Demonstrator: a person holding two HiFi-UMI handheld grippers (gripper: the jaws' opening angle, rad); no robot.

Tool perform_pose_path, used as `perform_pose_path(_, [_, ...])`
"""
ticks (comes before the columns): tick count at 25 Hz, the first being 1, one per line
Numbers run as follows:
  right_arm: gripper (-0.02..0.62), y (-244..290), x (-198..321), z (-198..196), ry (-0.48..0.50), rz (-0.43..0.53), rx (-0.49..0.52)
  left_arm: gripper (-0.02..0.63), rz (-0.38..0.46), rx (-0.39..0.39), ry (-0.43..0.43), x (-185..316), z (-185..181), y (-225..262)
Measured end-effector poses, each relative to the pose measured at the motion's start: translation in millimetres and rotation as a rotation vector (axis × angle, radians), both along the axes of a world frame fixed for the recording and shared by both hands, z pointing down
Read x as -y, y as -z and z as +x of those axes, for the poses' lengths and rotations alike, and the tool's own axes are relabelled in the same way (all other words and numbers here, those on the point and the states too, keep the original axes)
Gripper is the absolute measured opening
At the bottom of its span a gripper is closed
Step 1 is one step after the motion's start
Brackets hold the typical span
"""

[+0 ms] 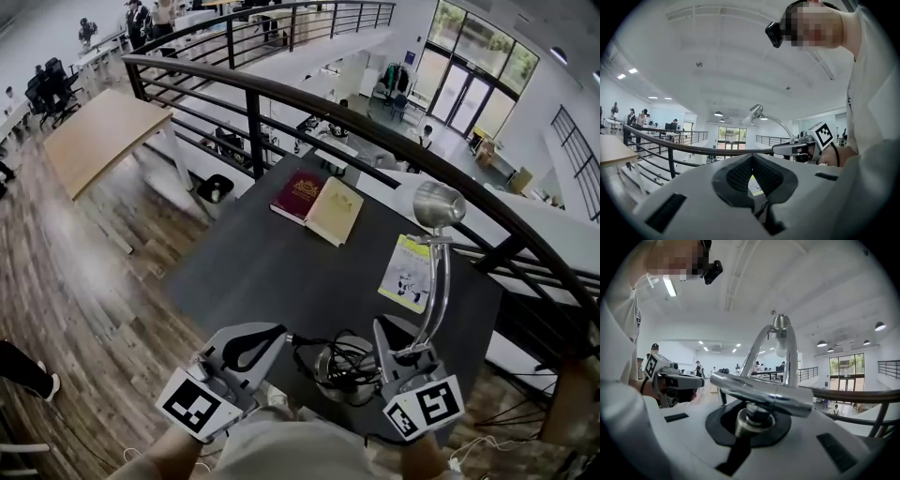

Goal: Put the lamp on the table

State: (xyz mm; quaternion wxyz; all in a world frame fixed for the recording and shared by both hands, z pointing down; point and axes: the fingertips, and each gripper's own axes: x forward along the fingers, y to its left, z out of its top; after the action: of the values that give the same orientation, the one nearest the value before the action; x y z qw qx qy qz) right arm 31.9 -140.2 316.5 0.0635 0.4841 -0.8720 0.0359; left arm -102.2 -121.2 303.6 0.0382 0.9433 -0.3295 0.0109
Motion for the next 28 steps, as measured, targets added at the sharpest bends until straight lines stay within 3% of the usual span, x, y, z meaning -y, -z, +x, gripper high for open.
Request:
perform_pose_path(14, [-0.002,-17.7,37.4,8.1,0.02,-0.028,-0.049,0.005,-0.043,-0.003,0.065,35.0,6.6,-17.1])
perform_pose_path(17, [-0.002,-22.4,52.3,5.5,0.021,-0.025,-0.052,0.005,-0.05,-0.034,0.087,51.2,-1.5,-26.8])
perform_pose_path(28, [-0.002,-43.6,130.6,-16.9,0.03,-0.019,-0.064,0.005,-0.085,-0.016,0.128,127.3,-3.5,-74.0])
